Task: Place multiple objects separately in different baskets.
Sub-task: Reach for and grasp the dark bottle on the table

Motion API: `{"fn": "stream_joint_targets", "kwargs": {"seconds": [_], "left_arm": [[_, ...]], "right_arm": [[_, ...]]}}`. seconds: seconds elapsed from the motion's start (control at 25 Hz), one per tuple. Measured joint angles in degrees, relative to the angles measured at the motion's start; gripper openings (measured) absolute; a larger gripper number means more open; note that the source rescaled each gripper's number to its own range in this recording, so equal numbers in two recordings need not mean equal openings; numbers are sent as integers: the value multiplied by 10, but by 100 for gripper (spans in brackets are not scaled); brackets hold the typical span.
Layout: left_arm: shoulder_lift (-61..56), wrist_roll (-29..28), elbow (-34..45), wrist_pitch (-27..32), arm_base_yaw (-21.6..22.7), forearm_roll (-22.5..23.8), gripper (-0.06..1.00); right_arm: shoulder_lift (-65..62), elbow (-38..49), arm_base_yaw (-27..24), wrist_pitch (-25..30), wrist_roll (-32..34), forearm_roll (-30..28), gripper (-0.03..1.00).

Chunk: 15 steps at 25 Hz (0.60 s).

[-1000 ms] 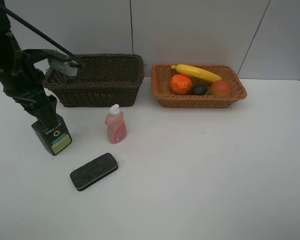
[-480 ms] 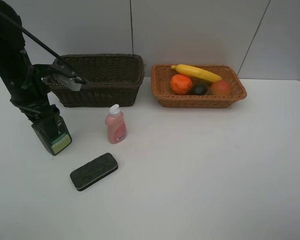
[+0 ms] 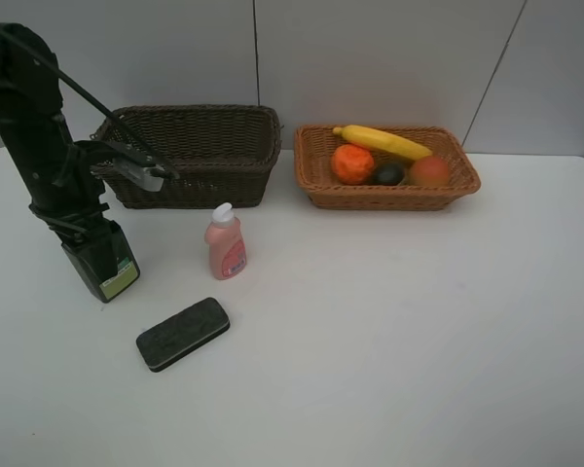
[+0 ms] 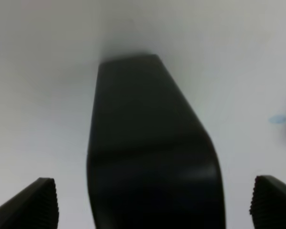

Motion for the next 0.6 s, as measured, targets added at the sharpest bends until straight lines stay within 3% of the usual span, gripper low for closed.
{"fn": "stream_joint_targets", "kwargs": {"seconds": [0.2,0.28,0.36,0.4,0.6], "left_arm": [[0,4,0,-1,-1,0,96],[0,5,0,-1,-3,2,74],[0,5,0,-3,-7,5,22],[0,7,0,-6,-9,6,14],[0,7,0,-8,-16,2,16]], "right_arm": [[0,0,0,0,0,0,100],[0,0,0,0,0,0,100],[0,0,0,0,0,0,100],[0,0,0,0,0,0,100],[0,0,0,0,0,0,100]]}}
